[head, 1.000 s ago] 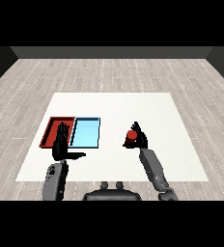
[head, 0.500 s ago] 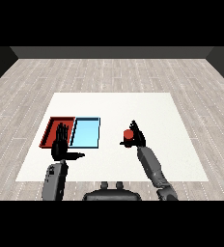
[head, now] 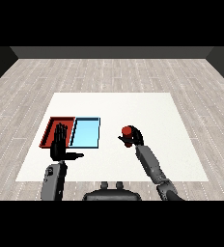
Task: Pick the red can and put it in the red box
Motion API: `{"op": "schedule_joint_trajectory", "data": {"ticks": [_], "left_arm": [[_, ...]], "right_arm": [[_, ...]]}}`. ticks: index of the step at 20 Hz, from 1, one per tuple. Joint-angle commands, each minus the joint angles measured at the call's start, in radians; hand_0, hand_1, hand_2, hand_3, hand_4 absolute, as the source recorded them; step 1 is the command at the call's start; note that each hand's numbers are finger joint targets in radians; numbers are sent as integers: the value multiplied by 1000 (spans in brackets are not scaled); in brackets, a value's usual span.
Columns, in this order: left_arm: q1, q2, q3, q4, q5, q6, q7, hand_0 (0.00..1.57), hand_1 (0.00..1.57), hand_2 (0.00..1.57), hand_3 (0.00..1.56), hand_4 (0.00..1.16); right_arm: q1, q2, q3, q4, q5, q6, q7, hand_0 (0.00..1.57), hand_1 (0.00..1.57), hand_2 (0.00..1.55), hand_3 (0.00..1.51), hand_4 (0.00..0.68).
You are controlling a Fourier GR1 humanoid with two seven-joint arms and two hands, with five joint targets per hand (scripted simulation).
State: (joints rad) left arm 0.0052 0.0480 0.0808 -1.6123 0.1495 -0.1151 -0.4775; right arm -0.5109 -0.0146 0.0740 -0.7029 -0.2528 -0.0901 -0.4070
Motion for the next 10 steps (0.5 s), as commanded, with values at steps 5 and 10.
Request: {"op": "schedule_joint_trajectory", "data": {"ticks": [5,10], "left_arm": [[48,-21,-28,28,-25,-6,-54,0,0,0,0,0],[-8,5,6,-56,17,19,75,0,0,0,0,0]], "right_arm": [[26,-31,60,-114,65,-88,132,1528,1528,1472,1420,551],[35,14,47,27,90,-83,-2,1531,1531,1468,1413,546]]}}
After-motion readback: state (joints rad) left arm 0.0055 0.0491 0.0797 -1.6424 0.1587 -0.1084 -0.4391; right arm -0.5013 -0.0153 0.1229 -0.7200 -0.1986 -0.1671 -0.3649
